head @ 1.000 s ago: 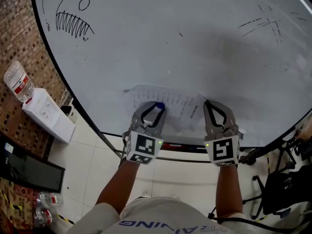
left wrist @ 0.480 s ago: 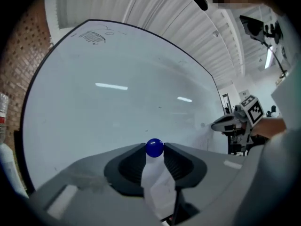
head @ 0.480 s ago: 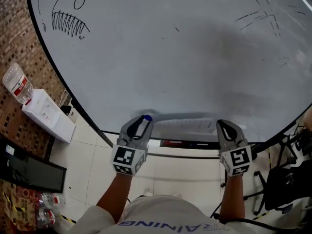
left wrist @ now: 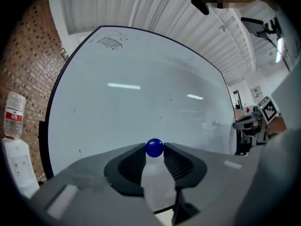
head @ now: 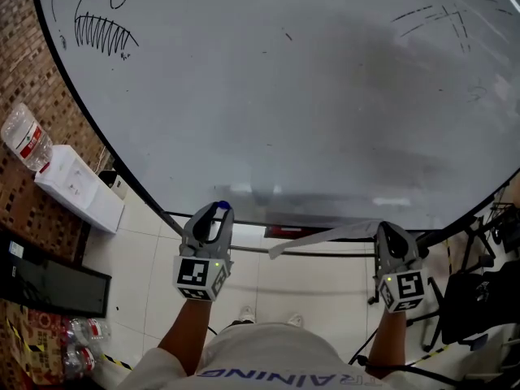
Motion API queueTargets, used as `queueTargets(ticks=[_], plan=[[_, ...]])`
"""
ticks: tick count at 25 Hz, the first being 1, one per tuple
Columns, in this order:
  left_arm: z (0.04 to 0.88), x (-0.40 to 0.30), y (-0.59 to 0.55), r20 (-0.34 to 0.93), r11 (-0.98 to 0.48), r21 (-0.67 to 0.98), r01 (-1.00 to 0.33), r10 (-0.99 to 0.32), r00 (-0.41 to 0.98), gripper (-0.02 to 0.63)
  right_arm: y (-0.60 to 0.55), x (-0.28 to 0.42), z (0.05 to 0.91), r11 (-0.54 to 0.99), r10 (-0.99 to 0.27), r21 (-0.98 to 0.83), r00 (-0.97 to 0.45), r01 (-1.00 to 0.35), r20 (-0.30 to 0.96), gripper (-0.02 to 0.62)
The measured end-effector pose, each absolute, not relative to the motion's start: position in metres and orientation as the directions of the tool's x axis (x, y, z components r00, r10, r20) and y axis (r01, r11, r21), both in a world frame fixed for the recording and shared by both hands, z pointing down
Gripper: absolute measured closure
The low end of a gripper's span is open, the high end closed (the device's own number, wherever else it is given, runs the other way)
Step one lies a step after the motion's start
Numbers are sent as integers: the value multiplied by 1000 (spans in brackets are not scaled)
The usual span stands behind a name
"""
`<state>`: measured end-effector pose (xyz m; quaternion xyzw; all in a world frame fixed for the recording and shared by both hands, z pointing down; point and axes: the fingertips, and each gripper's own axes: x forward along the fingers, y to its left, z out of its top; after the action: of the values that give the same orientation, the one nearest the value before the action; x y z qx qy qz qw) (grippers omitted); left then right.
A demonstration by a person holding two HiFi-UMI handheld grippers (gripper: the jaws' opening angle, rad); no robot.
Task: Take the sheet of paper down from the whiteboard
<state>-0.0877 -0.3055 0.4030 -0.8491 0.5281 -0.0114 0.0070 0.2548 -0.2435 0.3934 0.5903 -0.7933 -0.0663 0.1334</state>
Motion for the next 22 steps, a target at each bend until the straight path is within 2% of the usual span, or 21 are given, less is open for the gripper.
queueTargets(ticks=[12, 22], plan=[[409, -73, -303, 38, -479, 2, -878, -877, 478, 480, -248, 250, 397, 259, -965, 221, -242, -940, 102, 589], [407, -68, -298, 43, -495, -14, -869, -868, 494, 480, -245, 246, 402, 271, -960, 222, -249, -936, 125, 589]])
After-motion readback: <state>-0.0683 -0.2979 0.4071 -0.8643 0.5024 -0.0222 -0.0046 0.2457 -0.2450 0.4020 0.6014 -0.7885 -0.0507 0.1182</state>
